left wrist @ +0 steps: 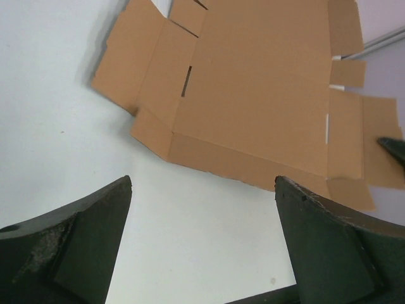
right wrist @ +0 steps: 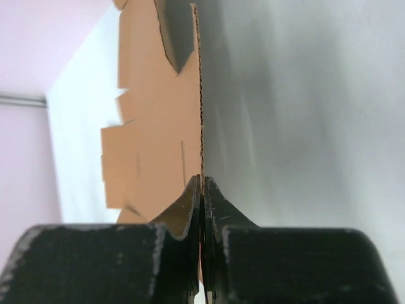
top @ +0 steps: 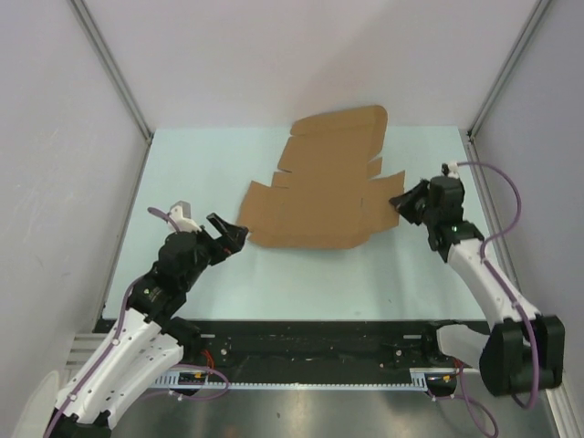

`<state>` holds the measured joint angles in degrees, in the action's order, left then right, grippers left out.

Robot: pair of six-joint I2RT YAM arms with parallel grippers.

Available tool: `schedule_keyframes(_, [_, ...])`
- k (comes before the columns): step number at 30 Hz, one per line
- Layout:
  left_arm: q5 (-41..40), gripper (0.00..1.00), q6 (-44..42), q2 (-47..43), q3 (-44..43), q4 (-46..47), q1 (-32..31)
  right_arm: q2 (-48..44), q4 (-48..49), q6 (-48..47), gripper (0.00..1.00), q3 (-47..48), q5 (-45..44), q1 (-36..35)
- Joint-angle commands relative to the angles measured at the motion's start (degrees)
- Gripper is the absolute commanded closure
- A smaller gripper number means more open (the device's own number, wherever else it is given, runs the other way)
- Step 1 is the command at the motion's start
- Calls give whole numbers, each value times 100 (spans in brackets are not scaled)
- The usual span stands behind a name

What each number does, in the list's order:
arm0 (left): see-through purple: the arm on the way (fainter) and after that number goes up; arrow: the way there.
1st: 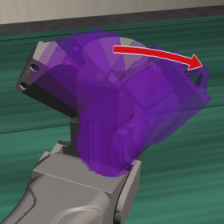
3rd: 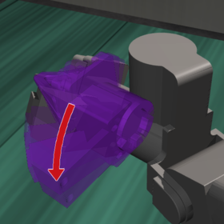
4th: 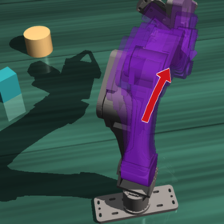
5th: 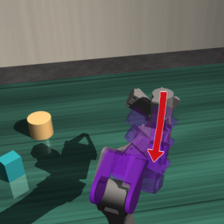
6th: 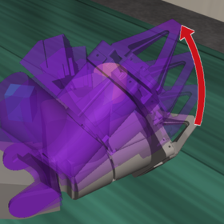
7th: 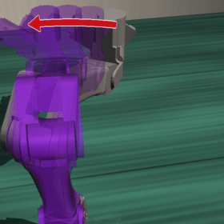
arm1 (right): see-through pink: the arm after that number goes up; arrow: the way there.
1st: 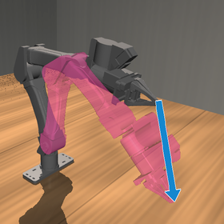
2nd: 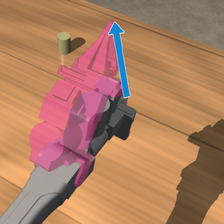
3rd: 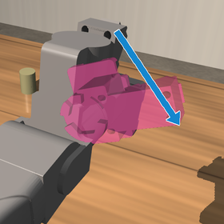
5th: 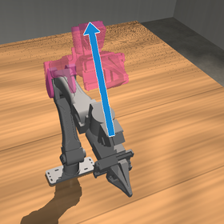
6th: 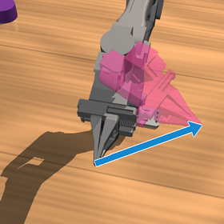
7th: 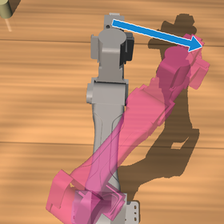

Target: Fold the paper box

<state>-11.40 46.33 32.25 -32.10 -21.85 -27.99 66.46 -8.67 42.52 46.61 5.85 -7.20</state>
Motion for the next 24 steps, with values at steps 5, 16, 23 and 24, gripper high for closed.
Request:
schedule_keyframes(5, [630, 0, 1211, 264, 748, 743, -172, -1950, 67, 3093, 100, -1856, -2155, -1510])
schedule_keyframes(16, [95, 0, 1756, -517, 1144, 61, -1182, -898, -729, 3526, 27, -1559, -3781, -4666])
schedule_keyframes(23, [-91, 0, 2284, -1607, 1127, -1329, -1376, -1714, -1331, 2438, 12, -1374, -4294, -4606])
schedule_keyframes(24, [-99, 0, 2354, -1669, 1031, -1670, -1454, -1767, -1313, 2280, 12, -1339, -4241, -4545])
